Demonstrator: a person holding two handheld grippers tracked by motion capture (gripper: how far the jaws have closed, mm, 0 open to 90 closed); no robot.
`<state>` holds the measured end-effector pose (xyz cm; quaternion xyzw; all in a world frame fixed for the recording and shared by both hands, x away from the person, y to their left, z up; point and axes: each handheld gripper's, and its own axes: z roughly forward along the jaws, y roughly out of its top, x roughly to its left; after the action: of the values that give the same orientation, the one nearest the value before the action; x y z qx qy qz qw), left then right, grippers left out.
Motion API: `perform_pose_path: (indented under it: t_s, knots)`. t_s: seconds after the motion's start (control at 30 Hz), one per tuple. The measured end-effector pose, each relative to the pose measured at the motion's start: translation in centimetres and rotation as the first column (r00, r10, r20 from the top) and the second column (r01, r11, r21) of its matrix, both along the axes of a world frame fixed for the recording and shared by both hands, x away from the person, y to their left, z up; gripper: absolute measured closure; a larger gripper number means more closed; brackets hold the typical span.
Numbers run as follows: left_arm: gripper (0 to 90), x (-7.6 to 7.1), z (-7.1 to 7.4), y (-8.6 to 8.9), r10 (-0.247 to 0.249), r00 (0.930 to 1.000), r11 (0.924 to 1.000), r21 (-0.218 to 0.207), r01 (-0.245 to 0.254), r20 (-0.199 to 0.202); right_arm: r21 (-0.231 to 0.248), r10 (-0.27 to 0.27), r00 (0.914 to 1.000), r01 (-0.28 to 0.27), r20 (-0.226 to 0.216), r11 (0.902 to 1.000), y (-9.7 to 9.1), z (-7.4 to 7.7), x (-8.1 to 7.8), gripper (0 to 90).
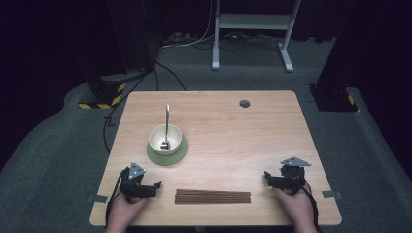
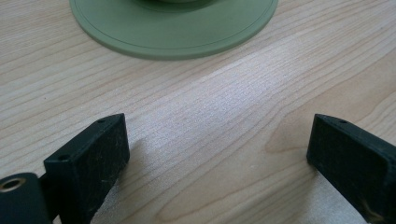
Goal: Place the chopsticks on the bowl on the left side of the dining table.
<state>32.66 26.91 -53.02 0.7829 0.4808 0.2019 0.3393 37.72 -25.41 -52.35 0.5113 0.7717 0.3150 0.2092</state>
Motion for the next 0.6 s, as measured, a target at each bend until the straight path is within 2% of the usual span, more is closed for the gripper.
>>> perform_pose_path:
  t_s: [0.03, 0.07, 0.1, 0.2, 0.6]
  knots:
    - [5.8, -0.02, 0.00, -0.04, 0.005, 1.0000, 1.0000, -0.003, -0.005, -0.002, -0.011, -0.001, 0.9999, 0.001, 0.011, 0.9999, 0.00, -0.05, 0.08, 9.3]
    - [5.8, -0.02, 0.00, -0.04, 0.005, 1.0000, 1.0000, -0.003, -0.005, -0.002, 0.003, -0.014, 0.9998, 0.014, -0.011, 0.9999, 0.22, 0.04, 0.04, 9.2]
    - [5.8, -0.01, -0.01, -0.07, 0.005, 1.0000, 1.0000, -0.005, -0.005, -0.004, 0.003, -0.014, 0.9998, 0.014, -0.011, 0.9999, 0.22, 0.04, 0.04, 9.2]
    - [6.0, 0.06, 0.01, 0.00, -0.006, 1.0000, 1.0000, -0.003, 0.006, -0.002, 0.000, -0.008, 1.0000, 0.008, 0.004, 1.0000, 0.23, -0.03, 0.17, 9.5]
    - [11.5, -0.29, 0.05, 0.63, -0.034, 0.9994, 0.9992, -0.021, 0.034, 0.006, -0.006, -0.002, 1.0000, 0.002, 0.004, 1.0000, 0.34, -0.04, 0.26, 9.3]
